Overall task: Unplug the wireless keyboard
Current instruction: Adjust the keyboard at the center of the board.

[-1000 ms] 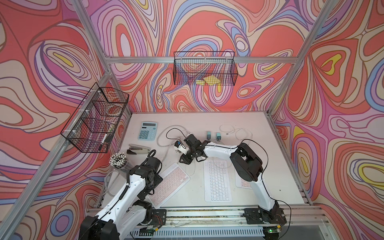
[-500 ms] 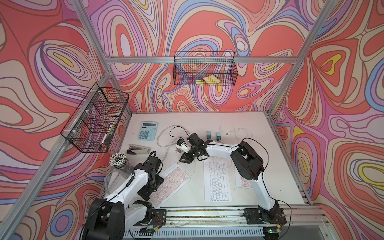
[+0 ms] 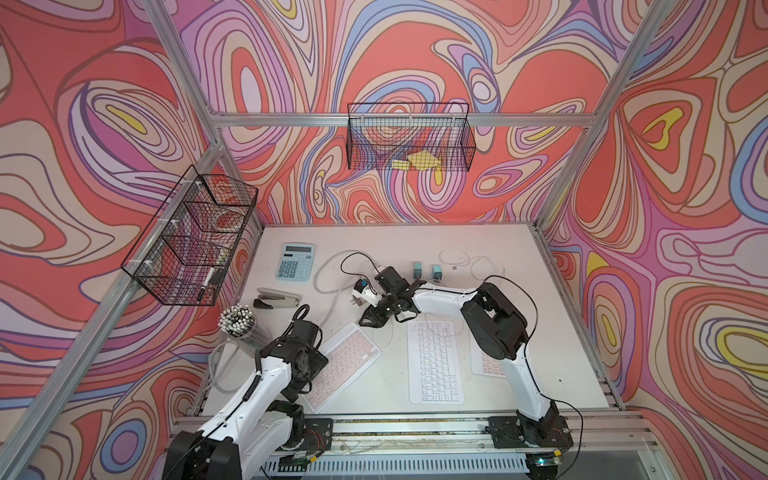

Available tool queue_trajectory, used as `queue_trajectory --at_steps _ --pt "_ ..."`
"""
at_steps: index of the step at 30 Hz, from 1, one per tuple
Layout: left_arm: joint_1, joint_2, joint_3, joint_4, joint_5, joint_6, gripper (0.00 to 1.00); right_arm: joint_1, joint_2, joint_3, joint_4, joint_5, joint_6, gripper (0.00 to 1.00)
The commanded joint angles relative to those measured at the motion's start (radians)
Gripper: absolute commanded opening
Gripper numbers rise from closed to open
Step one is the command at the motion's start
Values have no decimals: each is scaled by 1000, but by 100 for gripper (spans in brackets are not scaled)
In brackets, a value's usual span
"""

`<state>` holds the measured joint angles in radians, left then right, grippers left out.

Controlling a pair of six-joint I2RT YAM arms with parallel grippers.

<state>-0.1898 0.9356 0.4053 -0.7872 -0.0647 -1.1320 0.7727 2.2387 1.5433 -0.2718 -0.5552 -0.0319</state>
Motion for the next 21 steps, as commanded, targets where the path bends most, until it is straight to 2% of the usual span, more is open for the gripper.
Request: queue_trajectory --at_steps 1,6,11,17,21 --pt "4 9 -114 248 34 9 92 0 1 -49 -55 -35 19 35" --pt "4 10 -146 353 58 10 90 0 -15 -76 -47 -71 42 34" --pt "9 60 -121 358 69 31 90 0 -13 -92 -56 -82 59 33" --pt "30 230 -42 422 107 90 90 -1 -15 -131 -69 -89 83 31" --pt "42 341 72 374 87 182 90 4 -55 -193 -56 -94 97 31"
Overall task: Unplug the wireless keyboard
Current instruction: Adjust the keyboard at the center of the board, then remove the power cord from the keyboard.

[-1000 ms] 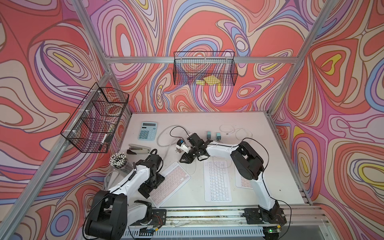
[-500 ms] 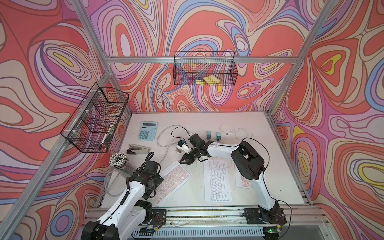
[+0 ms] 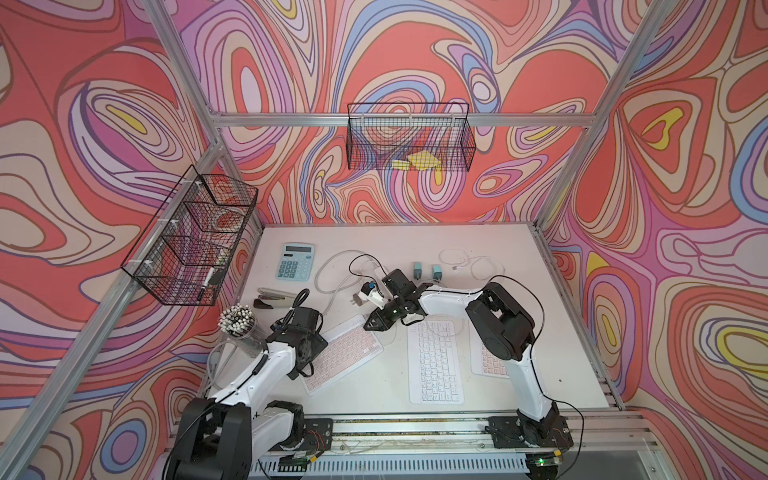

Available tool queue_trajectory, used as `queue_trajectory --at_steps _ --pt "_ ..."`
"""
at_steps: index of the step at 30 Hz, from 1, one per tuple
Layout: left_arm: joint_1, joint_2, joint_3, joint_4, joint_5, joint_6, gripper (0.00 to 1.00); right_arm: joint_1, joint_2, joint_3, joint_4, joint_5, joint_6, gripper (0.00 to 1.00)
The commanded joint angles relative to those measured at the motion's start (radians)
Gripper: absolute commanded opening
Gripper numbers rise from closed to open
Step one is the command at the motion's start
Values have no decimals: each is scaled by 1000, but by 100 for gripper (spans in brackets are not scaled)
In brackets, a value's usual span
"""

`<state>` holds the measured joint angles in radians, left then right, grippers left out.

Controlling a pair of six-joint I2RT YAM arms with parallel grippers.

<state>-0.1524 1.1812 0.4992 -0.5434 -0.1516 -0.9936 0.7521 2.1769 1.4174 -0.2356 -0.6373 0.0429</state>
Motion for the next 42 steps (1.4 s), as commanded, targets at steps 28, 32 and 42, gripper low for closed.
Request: queue_trajectory --at_steps 28,32,42 --pt "43 29 307 -194 224 261 80 36 -233 -192 -215 142 -125 30" --pt "-11 20 288 -228 227 247 77 35 -219 -129 -235 251 -199 30" --pt "-55 -10 181 -252 246 190 70 35 -143 25 -212 280 -374 28"
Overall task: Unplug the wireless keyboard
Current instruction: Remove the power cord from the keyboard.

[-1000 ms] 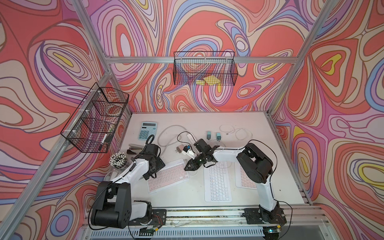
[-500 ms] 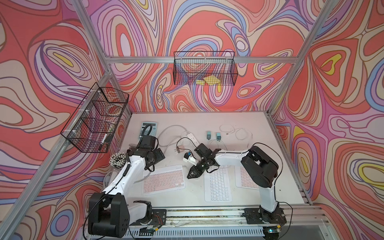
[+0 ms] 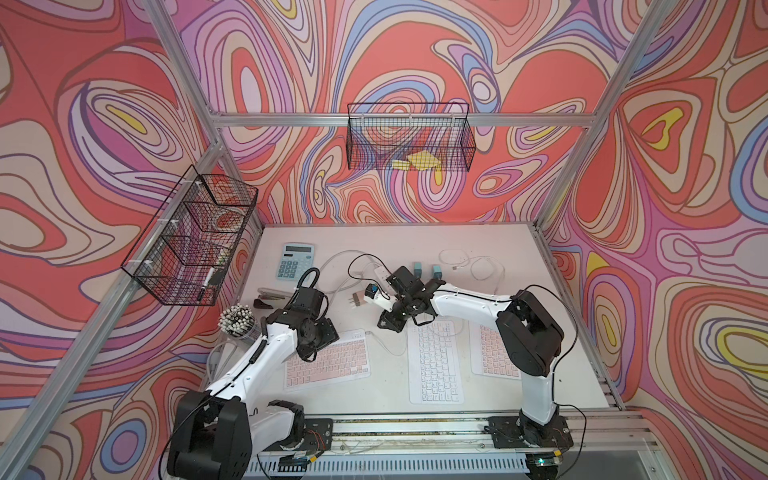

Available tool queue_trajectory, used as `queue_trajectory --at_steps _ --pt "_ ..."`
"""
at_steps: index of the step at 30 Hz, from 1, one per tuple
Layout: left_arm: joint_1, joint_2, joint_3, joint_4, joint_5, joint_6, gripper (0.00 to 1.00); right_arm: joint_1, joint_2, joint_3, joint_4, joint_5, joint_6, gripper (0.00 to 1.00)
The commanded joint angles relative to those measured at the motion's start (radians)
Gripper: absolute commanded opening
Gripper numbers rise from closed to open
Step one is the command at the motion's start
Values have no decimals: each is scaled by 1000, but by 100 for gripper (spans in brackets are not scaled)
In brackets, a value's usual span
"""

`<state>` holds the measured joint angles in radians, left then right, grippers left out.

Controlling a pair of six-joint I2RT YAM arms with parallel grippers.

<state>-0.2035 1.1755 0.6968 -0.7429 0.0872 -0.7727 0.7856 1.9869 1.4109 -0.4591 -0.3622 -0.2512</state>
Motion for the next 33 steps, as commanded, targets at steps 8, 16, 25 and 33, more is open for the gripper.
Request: queue_trajectory --at_steps 8,16,25,33 --pt "-4 47 -32 -54 43 -24 68 16 116 44 110 -88 -205 28" --pt "-5 110 -11 -89 27 -13 68 39 166 38 135 -114 -278 28" --pt "-5 166 2 -105 37 1 69 42 199 5 99 -124 -341 28" --pt "-5 204 -7 -93 33 -10 69 44 225 -3 58 -67 -364 24"
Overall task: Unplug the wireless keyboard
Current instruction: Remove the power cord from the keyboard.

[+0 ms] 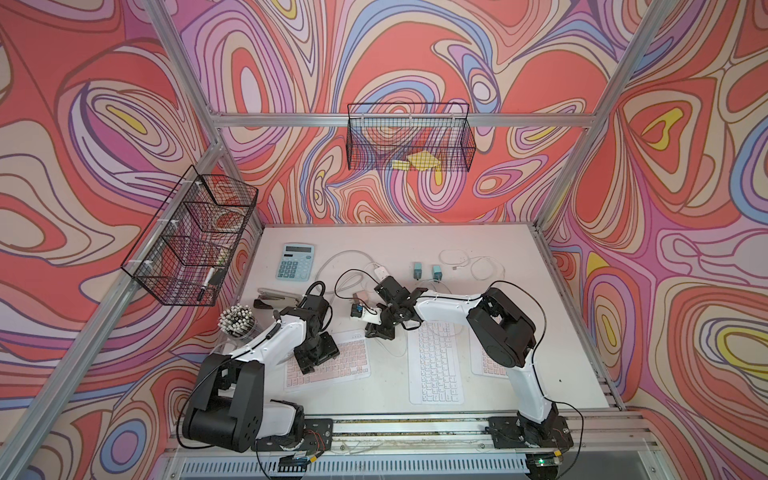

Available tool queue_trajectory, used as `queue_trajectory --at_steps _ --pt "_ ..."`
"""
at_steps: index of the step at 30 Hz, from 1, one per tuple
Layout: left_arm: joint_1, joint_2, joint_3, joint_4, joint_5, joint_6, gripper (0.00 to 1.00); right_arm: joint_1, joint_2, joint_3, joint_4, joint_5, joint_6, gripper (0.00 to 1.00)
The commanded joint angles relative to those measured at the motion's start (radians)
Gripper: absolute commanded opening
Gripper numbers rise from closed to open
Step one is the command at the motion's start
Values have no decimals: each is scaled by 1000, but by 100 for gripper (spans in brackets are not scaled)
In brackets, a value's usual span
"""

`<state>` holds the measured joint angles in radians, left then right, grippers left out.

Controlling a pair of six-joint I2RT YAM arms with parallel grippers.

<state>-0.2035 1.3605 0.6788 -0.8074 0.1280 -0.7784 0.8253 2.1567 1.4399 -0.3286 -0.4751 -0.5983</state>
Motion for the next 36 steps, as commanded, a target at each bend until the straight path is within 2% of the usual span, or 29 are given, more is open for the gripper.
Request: queue_trajectory --at_steps 1,7,13,20,26,36 --pt "-5 25 10 -30 -17 -4 69 6 62 -32 -77 53 -17 23" --pt "-5 54 2 -35 -41 -17 69 5 118 42 -183 111 8 12" --pt "-4 49 -22 -12 -28 -51 68 6 112 25 -192 182 20 9" --pt "-4 58 -44 0 -23 -60 68 -1 47 -67 -117 224 -19 9" --pt "15 56 -68 -1 -12 -42 68 -30 11 -72 -111 192 -25 9" --pt "18 51 -87 23 8 -45 68 -55 43 10 -231 230 114 10"
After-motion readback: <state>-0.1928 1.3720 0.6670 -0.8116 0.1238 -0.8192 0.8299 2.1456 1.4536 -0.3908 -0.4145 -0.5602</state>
